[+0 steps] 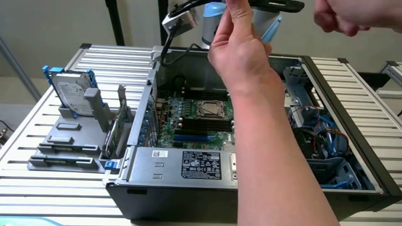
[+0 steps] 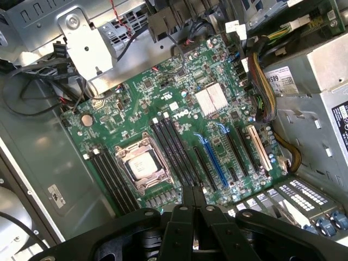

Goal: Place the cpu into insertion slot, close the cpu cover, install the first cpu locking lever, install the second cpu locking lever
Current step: 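Install the second cpu locking lever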

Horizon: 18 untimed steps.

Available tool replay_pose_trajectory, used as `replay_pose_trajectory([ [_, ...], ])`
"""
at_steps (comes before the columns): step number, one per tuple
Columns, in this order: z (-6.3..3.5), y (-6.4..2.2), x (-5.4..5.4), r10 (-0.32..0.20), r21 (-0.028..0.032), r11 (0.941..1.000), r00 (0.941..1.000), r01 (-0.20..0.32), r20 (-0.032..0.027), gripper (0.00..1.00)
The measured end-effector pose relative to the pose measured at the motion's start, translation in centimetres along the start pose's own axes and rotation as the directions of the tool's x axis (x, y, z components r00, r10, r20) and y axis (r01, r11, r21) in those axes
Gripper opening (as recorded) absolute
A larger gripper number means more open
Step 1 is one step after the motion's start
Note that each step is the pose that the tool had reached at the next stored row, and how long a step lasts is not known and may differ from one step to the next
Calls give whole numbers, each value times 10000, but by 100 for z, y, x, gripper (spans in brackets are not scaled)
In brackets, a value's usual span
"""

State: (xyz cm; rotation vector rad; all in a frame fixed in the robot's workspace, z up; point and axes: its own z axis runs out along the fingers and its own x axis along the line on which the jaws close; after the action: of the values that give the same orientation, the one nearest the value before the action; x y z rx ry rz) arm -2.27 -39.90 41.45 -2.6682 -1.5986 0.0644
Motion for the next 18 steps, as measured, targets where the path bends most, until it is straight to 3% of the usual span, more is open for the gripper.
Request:
replay_pose_trajectory([
  [18, 0, 3, 2, 33, 1, 10000, 10000, -33, -2, 11],
])
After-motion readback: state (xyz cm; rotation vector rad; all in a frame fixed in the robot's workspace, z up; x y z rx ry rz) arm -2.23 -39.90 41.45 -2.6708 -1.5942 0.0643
